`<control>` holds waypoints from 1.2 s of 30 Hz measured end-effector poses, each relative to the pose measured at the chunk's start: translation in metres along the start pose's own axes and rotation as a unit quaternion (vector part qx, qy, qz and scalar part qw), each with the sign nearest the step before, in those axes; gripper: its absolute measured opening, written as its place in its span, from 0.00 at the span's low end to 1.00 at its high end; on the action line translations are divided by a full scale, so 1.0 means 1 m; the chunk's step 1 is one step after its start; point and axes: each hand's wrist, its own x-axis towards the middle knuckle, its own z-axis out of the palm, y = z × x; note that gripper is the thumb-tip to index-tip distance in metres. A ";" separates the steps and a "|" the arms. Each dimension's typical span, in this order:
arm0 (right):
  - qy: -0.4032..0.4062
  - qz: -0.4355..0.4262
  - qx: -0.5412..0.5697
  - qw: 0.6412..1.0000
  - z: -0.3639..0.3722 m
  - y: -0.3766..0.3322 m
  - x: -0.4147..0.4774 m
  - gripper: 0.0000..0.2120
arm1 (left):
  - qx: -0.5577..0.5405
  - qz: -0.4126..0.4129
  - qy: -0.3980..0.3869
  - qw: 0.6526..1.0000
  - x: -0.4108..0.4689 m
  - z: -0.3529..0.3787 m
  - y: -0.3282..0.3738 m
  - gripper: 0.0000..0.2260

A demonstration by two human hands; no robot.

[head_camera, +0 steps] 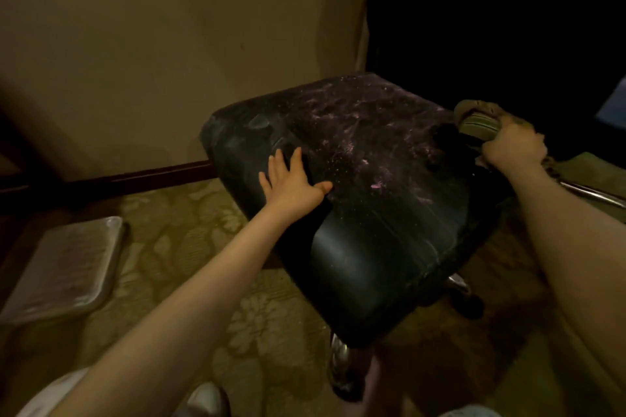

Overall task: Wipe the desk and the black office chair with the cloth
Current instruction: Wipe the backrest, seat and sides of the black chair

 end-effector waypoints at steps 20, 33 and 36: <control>-0.072 -0.180 0.101 0.976 -0.022 -0.088 -0.122 0.22 | -0.014 0.110 0.201 0.973 -0.012 0.022 -0.009 0.30; -0.017 -0.086 0.062 0.994 -0.017 -0.039 -0.104 0.26 | 0.007 0.189 0.325 0.927 -0.019 0.030 -0.003 0.15; -0.032 -0.121 0.067 0.990 -0.019 -0.054 -0.130 0.25 | 0.054 0.201 0.307 0.929 -0.019 0.031 0.000 0.16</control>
